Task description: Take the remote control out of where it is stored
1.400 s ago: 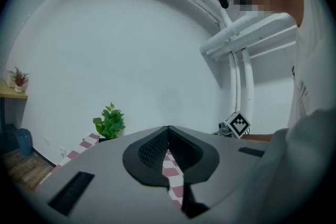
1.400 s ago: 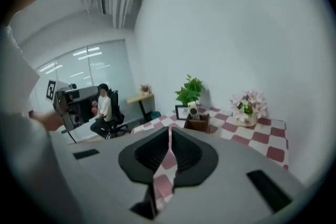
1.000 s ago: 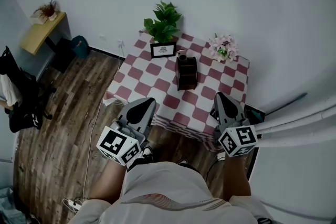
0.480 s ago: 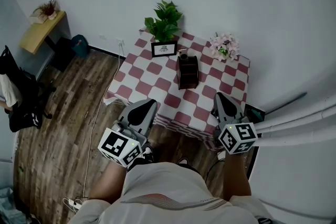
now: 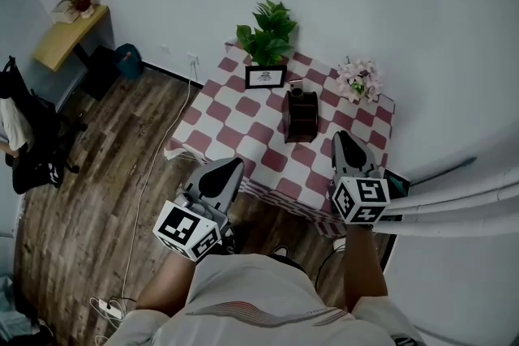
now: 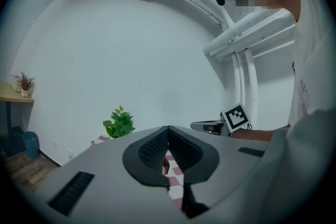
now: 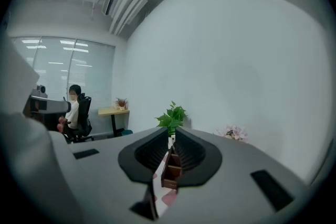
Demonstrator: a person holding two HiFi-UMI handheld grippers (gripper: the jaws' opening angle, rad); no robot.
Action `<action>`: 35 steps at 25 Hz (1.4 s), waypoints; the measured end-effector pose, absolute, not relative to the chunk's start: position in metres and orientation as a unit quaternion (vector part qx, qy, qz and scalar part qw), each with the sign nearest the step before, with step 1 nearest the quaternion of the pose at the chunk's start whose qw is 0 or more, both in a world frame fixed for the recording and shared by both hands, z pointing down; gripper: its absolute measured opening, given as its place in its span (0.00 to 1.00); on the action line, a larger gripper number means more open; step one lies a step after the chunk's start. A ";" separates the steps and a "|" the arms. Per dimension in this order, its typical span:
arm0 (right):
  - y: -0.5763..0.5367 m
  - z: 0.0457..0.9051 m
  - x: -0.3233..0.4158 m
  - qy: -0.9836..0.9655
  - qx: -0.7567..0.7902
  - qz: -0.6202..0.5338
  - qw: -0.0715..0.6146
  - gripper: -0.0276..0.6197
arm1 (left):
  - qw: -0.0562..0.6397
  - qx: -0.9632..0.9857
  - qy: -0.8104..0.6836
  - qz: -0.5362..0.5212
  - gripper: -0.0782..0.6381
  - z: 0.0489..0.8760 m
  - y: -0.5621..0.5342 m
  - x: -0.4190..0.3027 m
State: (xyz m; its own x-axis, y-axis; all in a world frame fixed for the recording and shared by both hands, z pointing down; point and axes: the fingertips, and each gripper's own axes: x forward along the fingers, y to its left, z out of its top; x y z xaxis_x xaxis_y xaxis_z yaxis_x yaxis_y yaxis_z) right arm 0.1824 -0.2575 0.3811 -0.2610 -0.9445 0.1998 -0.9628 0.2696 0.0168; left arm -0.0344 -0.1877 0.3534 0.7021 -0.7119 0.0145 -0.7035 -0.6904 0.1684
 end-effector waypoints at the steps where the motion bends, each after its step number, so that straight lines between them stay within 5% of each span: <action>1: -0.267 0.384 0.180 -0.789 0.605 0.051 0.095 0.09 | 0.083 0.918 -0.387 -0.024 0.12 0.355 -0.190 -0.038; 6: -0.320 0.410 0.167 -0.777 0.609 0.053 0.151 0.27 | 0.096 0.911 -0.401 -0.026 0.12 0.367 -0.206 -0.059; 14: -0.404 0.462 0.143 -0.748 0.627 0.060 0.210 0.35 | 0.120 0.900 -0.419 -0.018 0.12 0.391 -0.232 -0.092; 25: -0.473 0.542 0.141 -0.700 0.640 0.108 0.297 0.39 | 0.153 0.892 -0.426 0.007 0.12 0.426 -0.256 -0.116; 35: -0.483 0.544 0.142 -0.678 0.669 0.088 0.293 0.33 | 0.162 0.890 -0.425 0.010 0.12 0.433 -0.263 -0.129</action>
State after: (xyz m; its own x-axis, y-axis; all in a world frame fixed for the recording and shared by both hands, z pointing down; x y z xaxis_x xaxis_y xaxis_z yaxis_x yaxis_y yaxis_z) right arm 0.1418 -0.4832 0.5439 0.0660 -0.8544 0.5153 -0.9581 0.0900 0.2719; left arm -0.1290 -0.2630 0.4327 0.6386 -0.7536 0.1560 -0.7602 -0.5862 0.2802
